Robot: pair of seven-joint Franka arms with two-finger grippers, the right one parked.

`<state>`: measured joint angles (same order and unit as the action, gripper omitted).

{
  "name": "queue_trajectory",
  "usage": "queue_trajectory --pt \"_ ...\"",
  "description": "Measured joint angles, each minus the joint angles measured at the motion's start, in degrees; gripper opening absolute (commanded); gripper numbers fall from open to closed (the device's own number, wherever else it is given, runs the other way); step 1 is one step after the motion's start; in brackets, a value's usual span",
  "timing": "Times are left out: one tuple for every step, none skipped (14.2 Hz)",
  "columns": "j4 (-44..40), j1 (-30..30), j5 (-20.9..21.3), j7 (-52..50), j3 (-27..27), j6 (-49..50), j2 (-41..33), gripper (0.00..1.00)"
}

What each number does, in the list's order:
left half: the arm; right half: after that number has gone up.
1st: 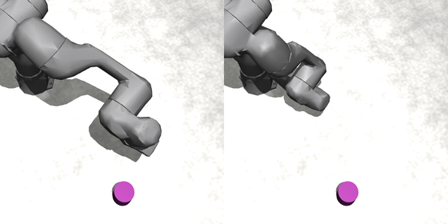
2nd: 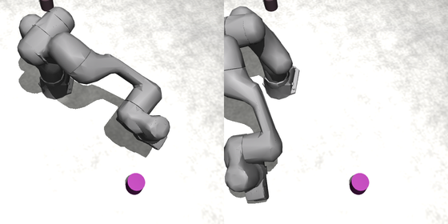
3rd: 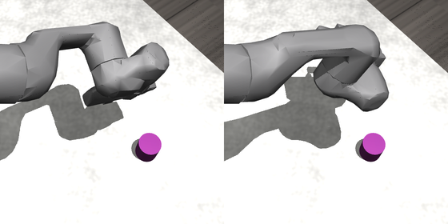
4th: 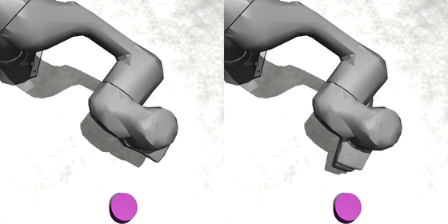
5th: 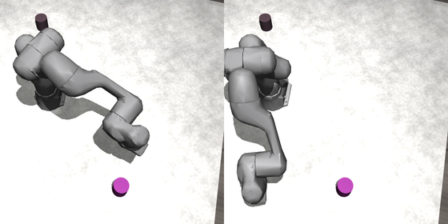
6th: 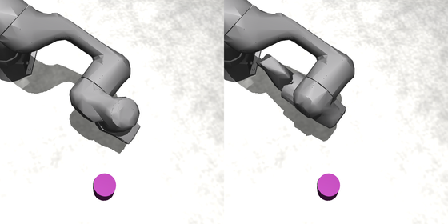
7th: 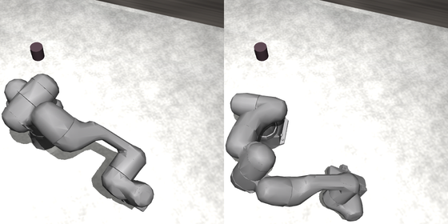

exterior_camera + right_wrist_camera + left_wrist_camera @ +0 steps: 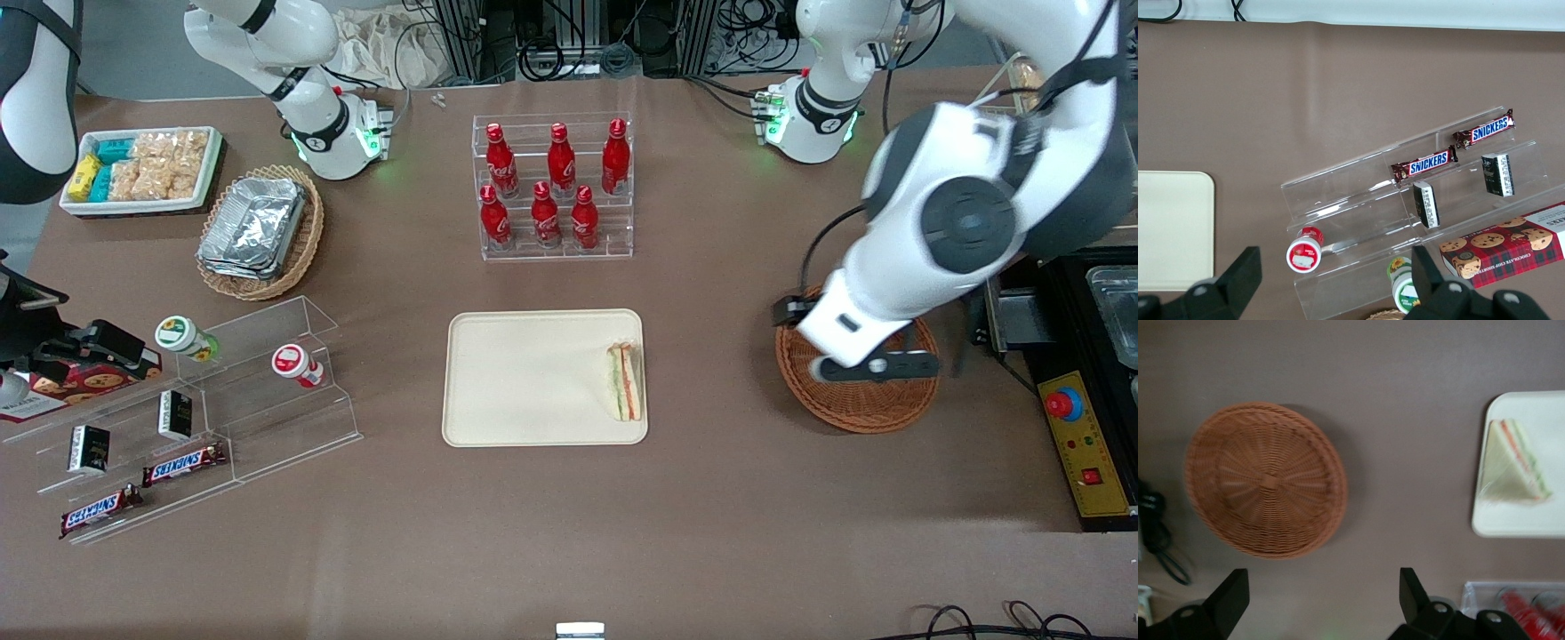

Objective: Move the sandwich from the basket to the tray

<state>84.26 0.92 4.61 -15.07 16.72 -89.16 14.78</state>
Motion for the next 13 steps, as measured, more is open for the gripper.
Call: queue_trajectory --pt "1.9 -0.2 -1.1 4.9 -3.0 0.0 -2.4 1.0" --pt "3.8 -0.5 -1.6 8.8 -5.2 0.0 -4.5 1.0" --pt "5.6 -0.7 -1.8 12.2 -7.0 -0.1 -6.4 1.0" --pt "7.2 -0.7 -1.9 15.6 -8.7 -0.3 -8.0 1.0" --pt "8.5 -0.7 -1.9 19.2 -10.3 -0.4 -9.2 1.0" --pt "9.3 -0.7 -1.9 22.1 -11.8 -0.6 -9.9 1.0" --pt "9.7 -0.7 -1.9 24.1 -12.7 -0.9 -10.2 1.0" --pt "9.8 -0.8 -1.9 25.0 -13.3 -1.1 -10.2 1.0" --pt "9.9 -0.7 -1.9 25.9 -13.8 -1.2 -10.1 1.0" --pt "9.9 -0.7 -1.9 27.2 -14.5 -1.2 -10.1 1.0" --pt "9.9 -0.7 -1.9 28.8 -15.2 -1.3 -9.9 1.0" --pt "9.9 -0.8 -1.7 30.1 -15.8 -1.6 -9.8 1.0" --pt "9.7 -0.8 -1.0 31.3 -16.1 -1.9 -9.5 1.0"
